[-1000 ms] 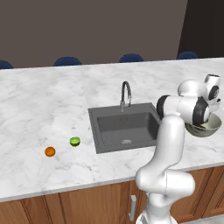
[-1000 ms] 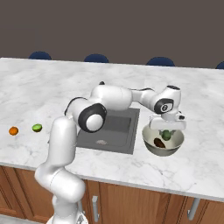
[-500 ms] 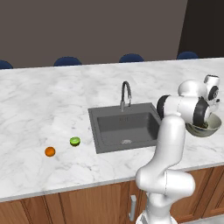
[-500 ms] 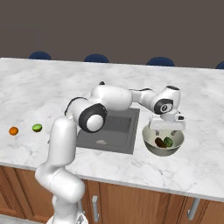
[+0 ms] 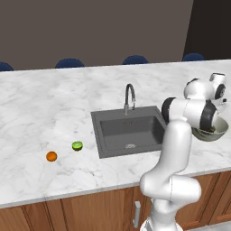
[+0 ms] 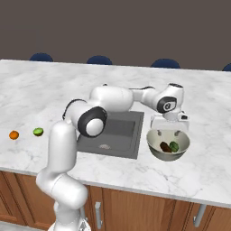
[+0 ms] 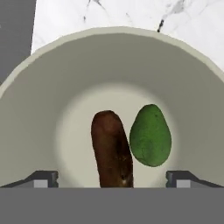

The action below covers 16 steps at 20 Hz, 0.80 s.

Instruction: There is a mixed pile of frozen fruits and vegetables on the counter. Locate all the frozen vegetables and place the items in a bowl on the counter. Take all the frozen fruits and defrost them in a running sink.

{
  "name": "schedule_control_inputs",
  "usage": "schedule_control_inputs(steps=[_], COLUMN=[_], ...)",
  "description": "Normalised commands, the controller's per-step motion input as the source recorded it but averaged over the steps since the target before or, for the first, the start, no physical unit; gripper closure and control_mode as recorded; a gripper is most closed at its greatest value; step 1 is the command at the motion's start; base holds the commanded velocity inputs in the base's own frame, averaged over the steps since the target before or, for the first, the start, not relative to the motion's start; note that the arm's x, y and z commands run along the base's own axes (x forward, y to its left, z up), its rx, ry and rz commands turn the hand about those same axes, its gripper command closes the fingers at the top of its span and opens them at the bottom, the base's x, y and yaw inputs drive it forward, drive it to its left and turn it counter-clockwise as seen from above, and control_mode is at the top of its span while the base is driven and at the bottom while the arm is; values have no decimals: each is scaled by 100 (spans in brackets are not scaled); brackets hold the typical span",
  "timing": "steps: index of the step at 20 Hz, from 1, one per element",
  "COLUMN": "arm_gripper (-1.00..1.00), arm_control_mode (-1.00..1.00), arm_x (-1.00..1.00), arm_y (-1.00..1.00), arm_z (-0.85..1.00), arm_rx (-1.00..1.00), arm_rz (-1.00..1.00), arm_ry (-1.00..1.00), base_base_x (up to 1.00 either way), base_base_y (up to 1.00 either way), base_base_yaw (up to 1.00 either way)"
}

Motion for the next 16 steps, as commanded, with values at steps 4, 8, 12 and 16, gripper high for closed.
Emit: schedule_control_inputs(steps=[4,8,12,16], arm_gripper=[-100,-100,-100,-100], arm_control_mode=[-100,-100,-100,-100], arm_x=[-24,-18,-9,3], arm_y=[71,100,84,99], arm_z=[48,24,10,-6], arm_rx=[-10,-10,-7,-12], arm_rz=[-3,-2,-11,-4], arm_ry=[0,0,0,0], base_base_x=[0,0,0,0], base_base_y=[0,0,0,0], base_base_yaw=[0,0,0,0])
